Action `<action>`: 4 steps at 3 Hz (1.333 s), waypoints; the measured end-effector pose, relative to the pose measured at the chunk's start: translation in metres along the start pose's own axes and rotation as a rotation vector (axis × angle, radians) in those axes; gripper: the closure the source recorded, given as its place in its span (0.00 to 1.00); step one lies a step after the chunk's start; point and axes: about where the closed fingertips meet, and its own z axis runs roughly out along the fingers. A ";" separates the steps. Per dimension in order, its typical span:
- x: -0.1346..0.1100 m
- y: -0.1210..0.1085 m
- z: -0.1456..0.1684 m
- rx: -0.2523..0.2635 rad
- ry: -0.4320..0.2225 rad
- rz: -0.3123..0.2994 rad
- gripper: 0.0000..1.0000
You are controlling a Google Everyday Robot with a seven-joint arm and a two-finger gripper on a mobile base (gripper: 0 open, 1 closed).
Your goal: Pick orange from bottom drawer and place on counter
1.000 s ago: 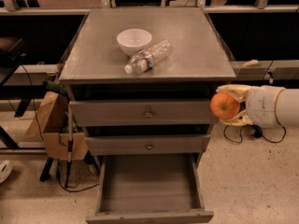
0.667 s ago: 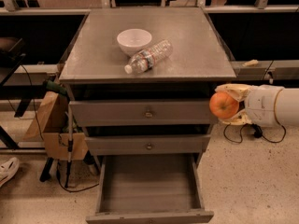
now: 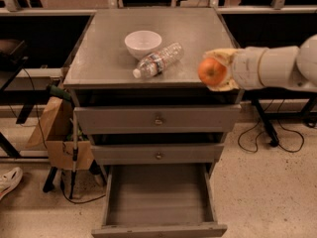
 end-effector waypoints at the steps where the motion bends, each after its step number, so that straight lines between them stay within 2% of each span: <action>1: 0.017 -0.052 0.038 0.031 0.012 -0.013 1.00; 2: 0.044 -0.077 0.064 0.012 0.051 0.010 1.00; 3: 0.077 -0.071 0.072 -0.034 0.099 0.050 0.97; 4: 0.107 -0.058 0.071 -0.084 0.156 0.078 0.79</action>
Offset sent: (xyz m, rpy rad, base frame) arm 0.1580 0.0057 0.0426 -0.0281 0.0197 -0.1298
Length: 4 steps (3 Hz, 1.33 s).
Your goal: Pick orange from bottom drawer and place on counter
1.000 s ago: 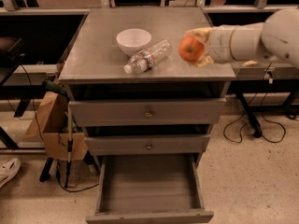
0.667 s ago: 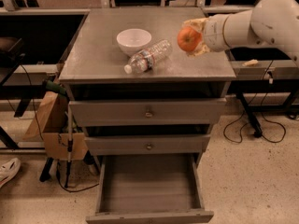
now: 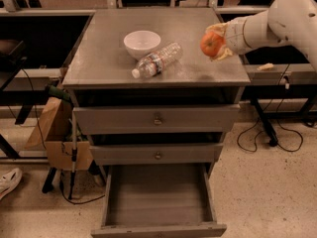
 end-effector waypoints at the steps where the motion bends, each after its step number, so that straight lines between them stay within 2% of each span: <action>1: 0.020 0.010 -0.005 -0.026 0.047 0.000 0.55; 3: 0.030 0.012 -0.019 -0.042 0.095 -0.033 0.09; 4: 0.030 0.012 -0.021 -0.050 0.101 -0.048 0.00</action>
Offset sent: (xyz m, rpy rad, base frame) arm -0.0092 -0.0507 0.0017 -0.1054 -0.0012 -0.0815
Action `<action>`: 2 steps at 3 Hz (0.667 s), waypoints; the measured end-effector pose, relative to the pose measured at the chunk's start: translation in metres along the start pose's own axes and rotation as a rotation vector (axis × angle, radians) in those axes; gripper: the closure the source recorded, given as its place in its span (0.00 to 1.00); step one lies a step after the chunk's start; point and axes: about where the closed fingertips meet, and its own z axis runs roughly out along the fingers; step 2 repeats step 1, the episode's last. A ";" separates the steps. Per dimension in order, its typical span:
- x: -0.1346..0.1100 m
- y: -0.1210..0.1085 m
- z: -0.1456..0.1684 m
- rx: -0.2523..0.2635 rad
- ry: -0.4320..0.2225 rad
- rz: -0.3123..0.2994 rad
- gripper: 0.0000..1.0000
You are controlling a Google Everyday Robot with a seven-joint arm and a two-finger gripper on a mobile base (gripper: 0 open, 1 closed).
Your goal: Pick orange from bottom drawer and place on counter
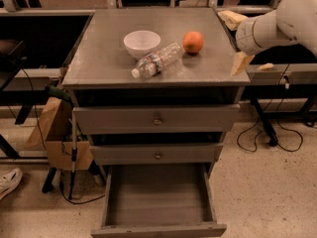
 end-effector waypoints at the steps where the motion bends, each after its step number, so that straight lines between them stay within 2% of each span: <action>1: 0.000 0.000 0.000 0.000 0.000 0.000 0.00; 2: 0.000 0.000 0.000 0.000 0.000 0.000 0.00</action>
Offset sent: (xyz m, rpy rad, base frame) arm 0.0000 0.0000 0.0000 0.0000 0.0000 0.0000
